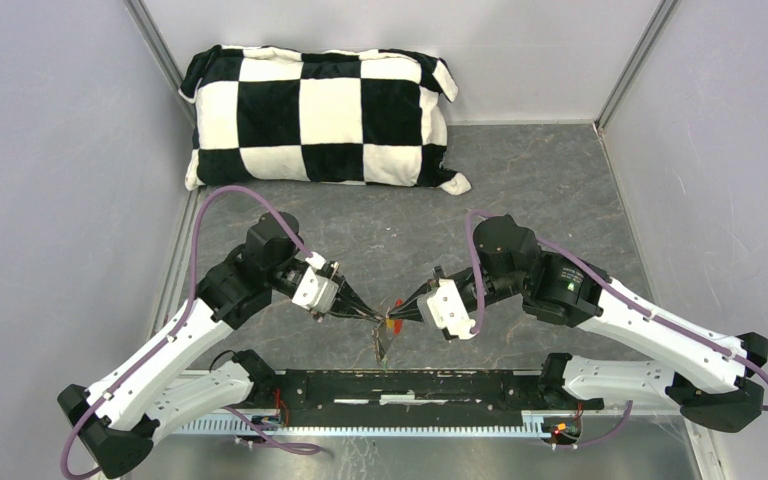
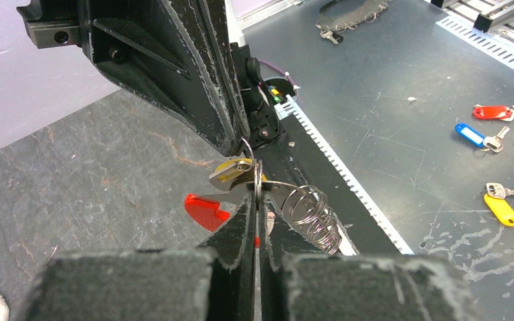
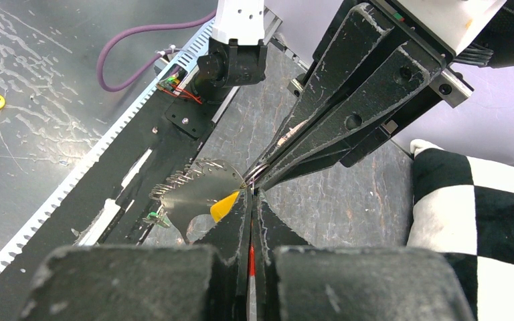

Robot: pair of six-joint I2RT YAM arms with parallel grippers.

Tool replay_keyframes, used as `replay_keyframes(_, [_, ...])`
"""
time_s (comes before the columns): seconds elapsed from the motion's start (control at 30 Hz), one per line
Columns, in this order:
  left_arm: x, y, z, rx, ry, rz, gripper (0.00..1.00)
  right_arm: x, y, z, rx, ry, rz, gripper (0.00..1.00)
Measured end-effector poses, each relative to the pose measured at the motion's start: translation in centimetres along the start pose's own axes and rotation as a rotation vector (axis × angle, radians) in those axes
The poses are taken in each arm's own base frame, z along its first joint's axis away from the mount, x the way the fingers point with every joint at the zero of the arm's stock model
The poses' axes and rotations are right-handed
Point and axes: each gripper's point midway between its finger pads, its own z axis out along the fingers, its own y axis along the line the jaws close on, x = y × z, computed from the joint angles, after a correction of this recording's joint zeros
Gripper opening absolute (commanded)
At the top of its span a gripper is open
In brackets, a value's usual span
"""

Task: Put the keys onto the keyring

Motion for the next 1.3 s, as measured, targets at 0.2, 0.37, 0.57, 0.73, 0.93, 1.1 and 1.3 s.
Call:
replay_keyframes(0.2, [0.0, 0.0, 0.0, 0.0, 0.0, 0.0, 0.02, -0.02, 0.04, 0.02, -0.002, -0.001, -0.002, 0.0])
replay_keyframes(0.37, [0.0, 0.0, 0.0, 0.0, 0.0, 0.0, 0.02, -0.07, 0.09, 0.07, -0.005, -0.003, -0.003, 0.01])
replay_keyframes(0.57, [-0.02, -0.05, 0.04, 0.002, -0.001, 0.0, 0.02, 0.12, 0.2, 0.34, -0.014, -0.001, 0.002, 0.0])
replay_keyframes(0.73, [-0.03, -0.09, 0.07, 0.004, -0.001, 0.0, 0.02, 0.37, 0.32, 0.68, -0.027, 0.0, 0.011, 0.0])
replay_keyframes(0.93, [-0.03, -0.1, 0.08, 0.004, -0.001, 0.0, 0.02, 0.26, 0.26, 0.7, -0.025, -0.004, 0.008, 0.0])
replay_keyframes(1.1, [-0.04, -0.11, 0.07, 0.005, -0.001, 0.0, 0.02, -0.07, -0.06, 0.75, -0.014, -0.016, 0.006, 0.0])
replay_keyframes(1.3, [-0.02, -0.09, 0.08, 0.004, 0.0, 0.0, 0.02, -0.34, -0.3, 0.83, -0.006, -0.027, 0.006, 0.0])
